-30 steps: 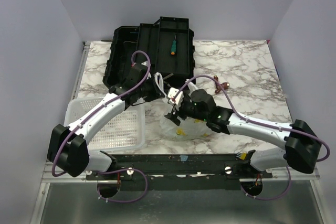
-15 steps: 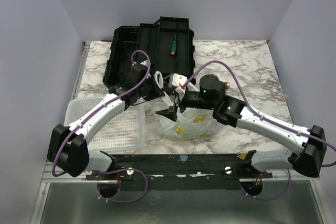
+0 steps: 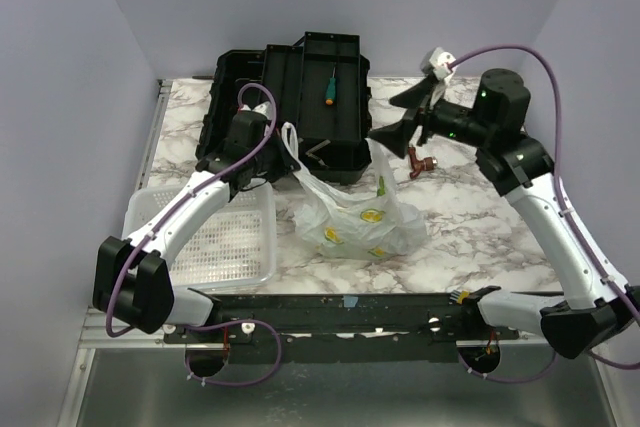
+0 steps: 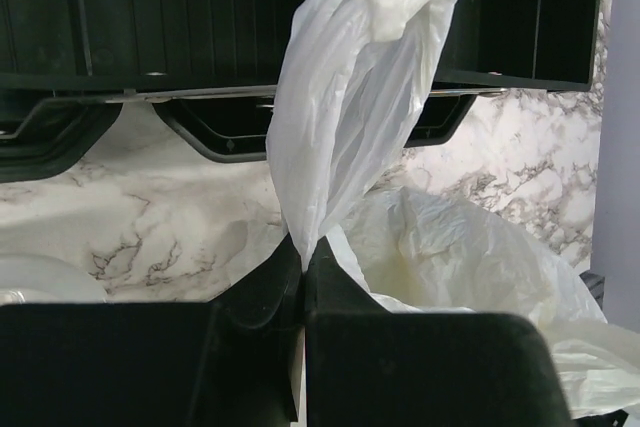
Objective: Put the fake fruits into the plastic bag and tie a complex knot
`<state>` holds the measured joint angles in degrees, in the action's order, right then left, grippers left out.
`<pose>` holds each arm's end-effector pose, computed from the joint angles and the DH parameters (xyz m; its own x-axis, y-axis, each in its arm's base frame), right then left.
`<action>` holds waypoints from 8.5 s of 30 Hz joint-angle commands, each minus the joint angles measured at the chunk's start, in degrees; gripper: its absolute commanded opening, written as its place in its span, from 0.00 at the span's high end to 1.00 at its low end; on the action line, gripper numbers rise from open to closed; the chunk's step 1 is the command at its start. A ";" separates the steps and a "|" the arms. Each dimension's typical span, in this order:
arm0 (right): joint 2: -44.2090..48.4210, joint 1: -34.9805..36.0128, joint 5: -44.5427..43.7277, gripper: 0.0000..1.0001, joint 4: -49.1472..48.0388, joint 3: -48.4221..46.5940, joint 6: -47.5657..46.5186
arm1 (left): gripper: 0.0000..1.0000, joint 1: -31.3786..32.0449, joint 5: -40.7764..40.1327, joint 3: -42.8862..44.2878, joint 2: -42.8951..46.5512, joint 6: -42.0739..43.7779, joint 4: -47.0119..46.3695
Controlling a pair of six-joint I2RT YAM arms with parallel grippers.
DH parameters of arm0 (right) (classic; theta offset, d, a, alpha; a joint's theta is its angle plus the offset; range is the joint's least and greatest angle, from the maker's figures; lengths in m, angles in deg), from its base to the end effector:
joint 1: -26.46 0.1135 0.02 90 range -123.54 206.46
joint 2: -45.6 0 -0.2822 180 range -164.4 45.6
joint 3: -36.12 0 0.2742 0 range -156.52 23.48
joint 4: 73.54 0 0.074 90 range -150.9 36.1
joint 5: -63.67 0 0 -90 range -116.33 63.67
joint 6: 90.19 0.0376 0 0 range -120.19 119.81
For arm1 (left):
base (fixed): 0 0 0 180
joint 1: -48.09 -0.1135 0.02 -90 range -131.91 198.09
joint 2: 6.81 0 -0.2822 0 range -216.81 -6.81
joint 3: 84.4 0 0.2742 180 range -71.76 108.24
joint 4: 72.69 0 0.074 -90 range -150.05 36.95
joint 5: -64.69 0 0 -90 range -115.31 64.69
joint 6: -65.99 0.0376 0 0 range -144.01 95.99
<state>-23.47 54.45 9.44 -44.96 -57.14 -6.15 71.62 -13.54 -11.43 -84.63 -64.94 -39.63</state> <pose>0.2312 0.1478 0.4814 0.0258 -0.0817 -0.9963 -0.8976 0.4368 -0.0590 0.2913 -0.1352 0.2981 -0.7783 -0.3606 -0.5140 0.0377 0.7903 -0.6116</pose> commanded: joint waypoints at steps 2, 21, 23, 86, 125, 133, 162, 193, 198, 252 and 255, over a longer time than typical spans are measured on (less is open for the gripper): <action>2.66 -12.52 14.01 0.04 18.32 -0.23 -0.43 | 1.00 -0.51 2.61 2.52 -0.50 3.99 -1.34; 7.81 -13.05 15.14 0.07 19.40 20.88 -10.20 | 1.00 -0.59 4.22 3.96 -1.77 2.90 -1.81; 8.14 -13.00 16.93 0.09 13.64 23.76 -7.07 | 1.00 -0.57 4.51 3.58 -1.72 2.60 -2.37; 0.44 -4.52 20.25 0.31 -4.42 26.22 5.24 | 1.00 18.29 31.97 17.84 -8.38 70.28 14.03; 2.53 -4.44 19.54 0.99 -2.29 27.54 -2.06 | 0.20 1.17 38.91 27.78 -6.10 71.13 18.62; 3.16 -4.46 19.26 0.99 -1.18 27.60 -4.14 | 0.46 2.50 44.73 29.09 -8.72 75.07 21.45; 2.78 -4.44 4.24 0.99 -13.46 30.74 13.22 | 1.00 19.20 41.14 10.53 2.44 54.70 15.10; 10.41 4.31 -1.38 0.18 8.50 18.70 13.52 | 1.00 13.11 26.49 -0.14 -6.43 30.32 -12.86; 8.11 2.60 -3.14 0.09 13.25 6.86 15.90 | 1.00 12.96 26.68 -1.83 -5.16 29.03 -15.27; -9.09 -3.73 24.37 0.20 11.89 19.27 7.15 | 1.00 11.58 51.78 -5.99 -12.54 16.91 -36.71; -7.44 -7.76 23.76 0.14 22.00 17.26 0.27 | 1.00 10.95 51.59 -5.87 -12.23 18.99 -34.84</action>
<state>-34.38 50.93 34.66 -38.27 -36.60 5.31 83.73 35.88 -16.80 -97.79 -48.09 -75.95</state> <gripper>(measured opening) 0.832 0.012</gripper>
